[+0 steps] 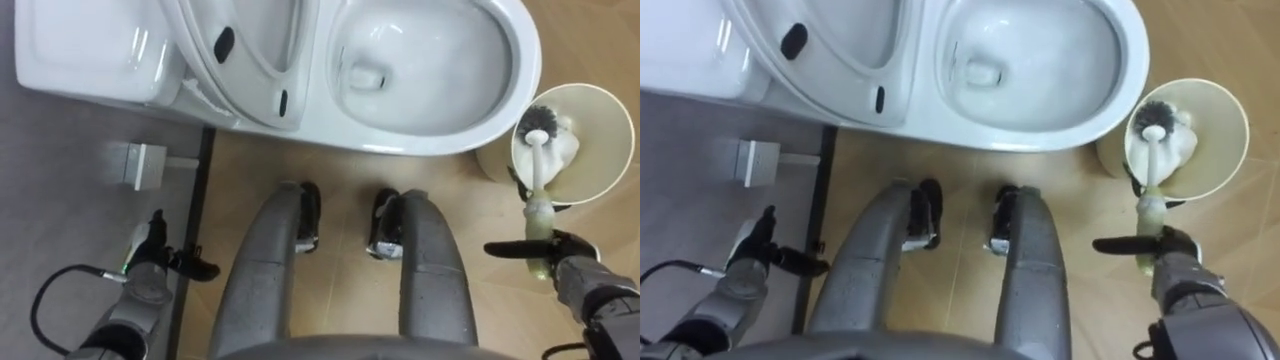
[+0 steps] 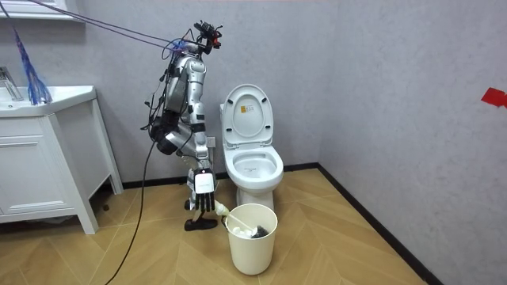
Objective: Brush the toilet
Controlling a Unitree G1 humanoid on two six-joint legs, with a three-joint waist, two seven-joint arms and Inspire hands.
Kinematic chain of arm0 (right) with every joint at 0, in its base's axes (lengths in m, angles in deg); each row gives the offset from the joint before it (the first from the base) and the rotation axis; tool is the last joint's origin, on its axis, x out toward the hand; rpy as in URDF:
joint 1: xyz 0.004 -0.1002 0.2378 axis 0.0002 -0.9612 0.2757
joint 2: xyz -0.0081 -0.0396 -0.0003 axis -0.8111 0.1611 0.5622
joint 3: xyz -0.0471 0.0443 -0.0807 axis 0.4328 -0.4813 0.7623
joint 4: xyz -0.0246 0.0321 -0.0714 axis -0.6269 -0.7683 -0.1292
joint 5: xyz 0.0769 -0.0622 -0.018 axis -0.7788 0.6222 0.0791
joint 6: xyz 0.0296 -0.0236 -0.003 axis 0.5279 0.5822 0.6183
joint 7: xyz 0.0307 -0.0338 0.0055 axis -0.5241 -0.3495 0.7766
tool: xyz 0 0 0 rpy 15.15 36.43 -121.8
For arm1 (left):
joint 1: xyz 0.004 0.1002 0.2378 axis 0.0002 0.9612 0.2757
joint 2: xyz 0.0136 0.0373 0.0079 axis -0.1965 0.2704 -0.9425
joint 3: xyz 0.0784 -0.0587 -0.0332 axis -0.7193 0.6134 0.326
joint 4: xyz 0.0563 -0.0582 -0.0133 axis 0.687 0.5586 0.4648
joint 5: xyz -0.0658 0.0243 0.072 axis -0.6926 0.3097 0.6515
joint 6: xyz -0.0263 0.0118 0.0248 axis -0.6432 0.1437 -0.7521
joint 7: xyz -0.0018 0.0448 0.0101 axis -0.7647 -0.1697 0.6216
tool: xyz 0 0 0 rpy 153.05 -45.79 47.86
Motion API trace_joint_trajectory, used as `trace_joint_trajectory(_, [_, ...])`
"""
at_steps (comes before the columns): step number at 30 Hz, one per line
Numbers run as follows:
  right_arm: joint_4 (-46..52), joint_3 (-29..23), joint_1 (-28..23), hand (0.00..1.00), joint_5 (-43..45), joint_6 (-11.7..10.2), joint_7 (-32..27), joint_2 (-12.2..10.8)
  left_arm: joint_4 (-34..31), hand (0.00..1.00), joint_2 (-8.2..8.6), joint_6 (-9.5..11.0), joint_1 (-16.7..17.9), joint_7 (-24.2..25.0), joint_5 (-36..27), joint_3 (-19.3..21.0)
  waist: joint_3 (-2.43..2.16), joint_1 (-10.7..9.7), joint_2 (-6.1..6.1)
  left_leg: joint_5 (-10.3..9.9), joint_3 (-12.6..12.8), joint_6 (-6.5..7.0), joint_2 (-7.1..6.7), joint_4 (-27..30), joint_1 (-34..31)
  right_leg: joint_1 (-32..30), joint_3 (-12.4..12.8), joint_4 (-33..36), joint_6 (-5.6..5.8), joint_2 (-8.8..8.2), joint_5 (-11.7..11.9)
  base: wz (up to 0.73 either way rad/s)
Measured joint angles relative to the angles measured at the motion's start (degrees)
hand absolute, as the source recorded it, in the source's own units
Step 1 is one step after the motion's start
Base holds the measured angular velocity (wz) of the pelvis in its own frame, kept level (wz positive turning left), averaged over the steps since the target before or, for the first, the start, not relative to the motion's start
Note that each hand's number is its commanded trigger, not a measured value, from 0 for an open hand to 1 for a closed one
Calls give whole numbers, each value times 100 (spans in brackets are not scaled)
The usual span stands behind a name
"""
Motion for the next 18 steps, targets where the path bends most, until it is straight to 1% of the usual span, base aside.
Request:
trace_joint_trajectory(3, [1, 76, 31, 0, 51, 79, 63, 103, -18, 0, -1, -1, -85, 19, -2, -17, 3, 62, 4, -8, 13, 2, 4, 127, -181, -191, 26, 136, -4, -1, -11, 0])
trace_joint_trajectory(4, [4, 160, 108, 0, 62, 126, 98, 153, -10, 0, -2, -12, -120, 35, -2, -18, 8, 63, -4, -16, 20, -9, 6, 178, -236, -262, 41, 189, -8, 2, -12, -6])
trace_joint_trajectory(7, [12, 172, 274, 0, 81, 193, 176, 239, -3, 0, -2, -60, -276, 62, 0, -33, 19, 65, -20, -41, 19, -23, 11, 332, -373, -406, 50, 344, -33, 1, -32, -2])
trace_joint_trajectory(11, [20, 172, 505, 0, 58, 204, 184, 286, -4, 0, -11, -86, -415, 122, -6, -57, 27, 59, -29, -104, 20, -36, 17, 554, -516, -548, 64, 573, -48, 2, -105, -1])
trace_joint_trajectory(13, [16, 172, 653, 0, -14, 226, 181, 294, -57, 0, -69, -92, -416, 149, -8, -105, 31, 60, -32, -123, 19, -44, 15, 647, -602, -634, 49, 657, -73, -3, -122, 0])
trace_joint_trajectory(15, [0, 175, 776, 0, -350, 239, 181, 319, -99, 0, -141, -126, -422, 166, -9, -198, 33, 96, -35, -119, 7, -51, 13, 679, -657, -684, 43, 691, -78, -14, -125, 2])
trace_joint_trajectory(18, [0, 175, 799, 0, -774, 239, 184, 371, -103, 0, -162, -139, -421, 174, -10, -221, 35, 176, -39, -119, 7, -54, 11, 707, -689, -718, 30, 742, -92, -53, -151, 6])
